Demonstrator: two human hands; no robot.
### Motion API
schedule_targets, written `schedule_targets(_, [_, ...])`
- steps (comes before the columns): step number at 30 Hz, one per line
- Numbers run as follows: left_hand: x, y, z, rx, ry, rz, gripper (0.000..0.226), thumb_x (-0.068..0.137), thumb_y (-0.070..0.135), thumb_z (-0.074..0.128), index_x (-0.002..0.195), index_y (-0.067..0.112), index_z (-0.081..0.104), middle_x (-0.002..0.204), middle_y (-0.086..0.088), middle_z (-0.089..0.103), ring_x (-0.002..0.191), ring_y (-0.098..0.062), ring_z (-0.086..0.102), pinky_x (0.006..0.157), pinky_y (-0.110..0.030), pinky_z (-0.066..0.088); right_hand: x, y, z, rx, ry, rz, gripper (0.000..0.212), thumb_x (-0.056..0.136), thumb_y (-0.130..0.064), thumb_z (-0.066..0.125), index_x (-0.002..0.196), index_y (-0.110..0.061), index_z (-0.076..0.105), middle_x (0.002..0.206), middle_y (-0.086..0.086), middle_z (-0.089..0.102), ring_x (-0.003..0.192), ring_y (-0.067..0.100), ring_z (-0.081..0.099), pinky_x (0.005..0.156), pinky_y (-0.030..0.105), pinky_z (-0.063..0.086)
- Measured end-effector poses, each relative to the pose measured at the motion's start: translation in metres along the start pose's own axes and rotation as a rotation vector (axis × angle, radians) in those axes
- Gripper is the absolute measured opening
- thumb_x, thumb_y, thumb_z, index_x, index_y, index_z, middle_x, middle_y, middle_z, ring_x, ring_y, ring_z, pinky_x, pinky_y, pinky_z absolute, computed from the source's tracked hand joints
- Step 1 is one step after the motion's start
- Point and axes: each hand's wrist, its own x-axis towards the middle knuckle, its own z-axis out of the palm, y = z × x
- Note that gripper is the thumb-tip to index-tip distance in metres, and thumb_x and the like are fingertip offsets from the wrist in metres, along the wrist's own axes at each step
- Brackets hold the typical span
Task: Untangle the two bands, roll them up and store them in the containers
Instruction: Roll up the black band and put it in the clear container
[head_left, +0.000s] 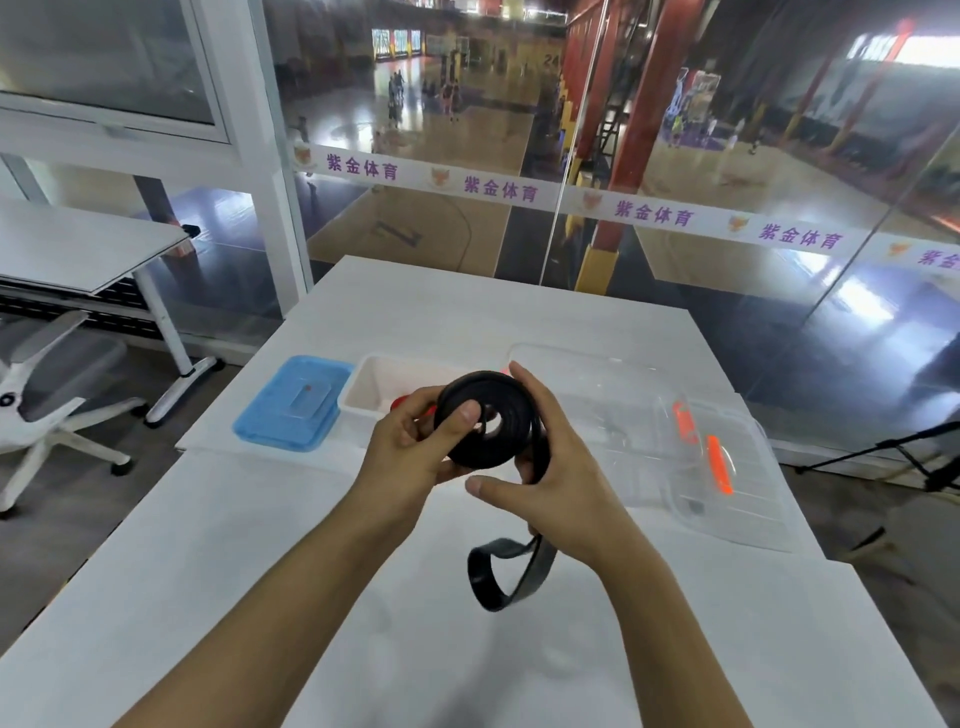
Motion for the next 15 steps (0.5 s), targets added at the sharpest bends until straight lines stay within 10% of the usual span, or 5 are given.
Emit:
schedule_targets(7, [-0.009,-0.011,0.017,-0.212,0.072,-0.102,0.037,0.093,0.022,0.070,0.125,0.007,0.064,0.113,-0.016,0.077,0.103,-0.029,0.076,0.095,-0.043,0.058,-0.002,0.002,0.032,0.081,0.224,0.050,0.103,0.076,-0.022,0.089,0.151,-0.056,0.028,0.123,-0.032,0.064,0.112,-0.009,0.064,0.096,0.029,0.060])
schedule_targets(15, [-0.010,-0.004,-0.008,0.087,-0.068,-0.160,0.037,0.087,0.029,0.075,0.118,0.010,0.070,0.109,-0.011,0.079,0.104,-0.026,0.076,0.085,-0.039,0.061,-0.003,0.007,-0.005,-0.087,-0.065,-0.010,0.094,0.071,-0.022,0.092,0.145,-0.052,0.042,0.130,-0.021,0.064,0.120,0.012,0.064,0.104,0.040,0.054])
